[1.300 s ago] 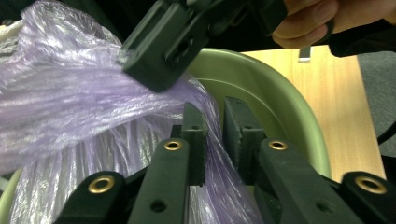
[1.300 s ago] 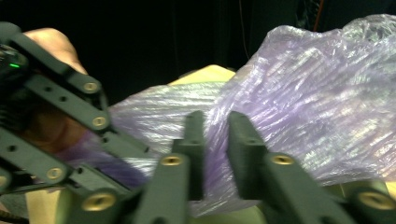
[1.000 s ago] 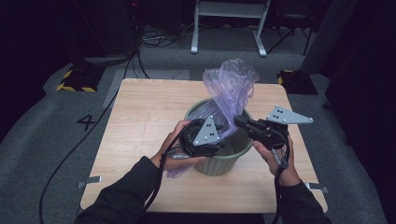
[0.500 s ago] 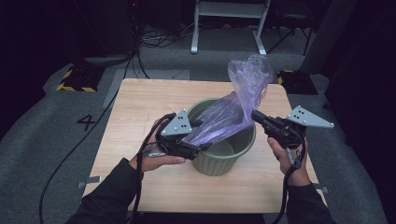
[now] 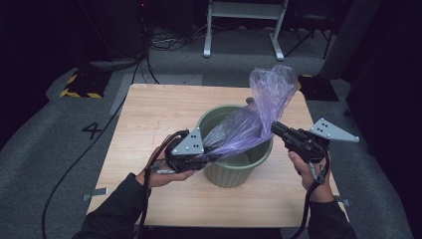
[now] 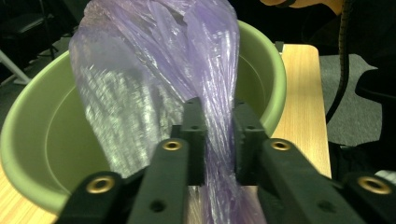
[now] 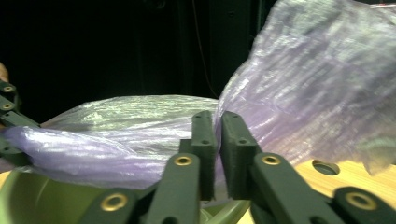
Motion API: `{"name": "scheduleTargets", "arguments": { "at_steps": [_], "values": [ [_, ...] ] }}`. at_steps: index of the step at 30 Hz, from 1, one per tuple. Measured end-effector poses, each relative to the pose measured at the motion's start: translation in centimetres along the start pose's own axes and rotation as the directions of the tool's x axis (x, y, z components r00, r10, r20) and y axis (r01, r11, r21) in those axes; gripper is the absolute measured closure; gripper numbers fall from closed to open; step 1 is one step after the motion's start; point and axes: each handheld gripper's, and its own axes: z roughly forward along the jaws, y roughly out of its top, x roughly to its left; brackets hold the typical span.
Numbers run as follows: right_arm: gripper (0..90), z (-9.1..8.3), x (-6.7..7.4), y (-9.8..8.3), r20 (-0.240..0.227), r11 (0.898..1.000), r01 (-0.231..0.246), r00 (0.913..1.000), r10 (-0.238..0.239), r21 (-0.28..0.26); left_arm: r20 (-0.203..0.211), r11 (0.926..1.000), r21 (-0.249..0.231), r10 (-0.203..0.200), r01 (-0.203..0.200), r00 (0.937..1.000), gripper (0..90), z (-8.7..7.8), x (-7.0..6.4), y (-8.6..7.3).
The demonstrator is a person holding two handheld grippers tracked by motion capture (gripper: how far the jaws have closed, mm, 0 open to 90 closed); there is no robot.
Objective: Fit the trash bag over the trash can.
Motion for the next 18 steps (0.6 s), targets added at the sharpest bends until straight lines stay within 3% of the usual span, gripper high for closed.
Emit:
{"name": "scheduleTargets", "arguments": {
  "at_steps": [1,2,7,9,14,18],
  "values": [
    [68.4,0.0,0.0,-0.1,0.013,1.000,0.002,0.9999,-0.002,0.007,-0.001,1.0000,0.003,0.004,-0.004,1.0000,83.0,0.1,0.0,0.1],
    [68.4,0.0,0.0,-0.1,0.013,1.000,0.002,0.9999,-0.002,0.007,-0.004,1.0000,0.002,0.007,-0.007,1.0000,83.0,0.2,0.0,0.1],
    [36.1,0.5,0.0,-0.2,0.061,0.999,-0.042,0.9973,0.040,0.031,-0.014,0.9998,0.007,0.020,-0.019,0.9997,84.7,0.4,0.2,0.3],
    [27.2,0.7,-0.1,-0.2,0.080,0.997,-0.064,0.9950,0.061,0.036,-0.015,0.9998,0.010,0.020,-0.019,0.9997,84.7,0.6,0.2,0.4],
    [19.9,1.3,-0.8,-0.3,0.095,0.991,-0.122,0.9886,0.117,0.050,-0.019,0.9996,0.008,0.027,-0.027,0.9995,84.7,1.0,0.4,0.7],
    [24.6,2.0,-1.0,-0.5,0.079,0.988,-0.134,0.9886,0.128,0.077,-0.019,0.9993,0.009,0.035,-0.035,0.9992,84.5,1.4,0.6,0.9]
  ]
}}
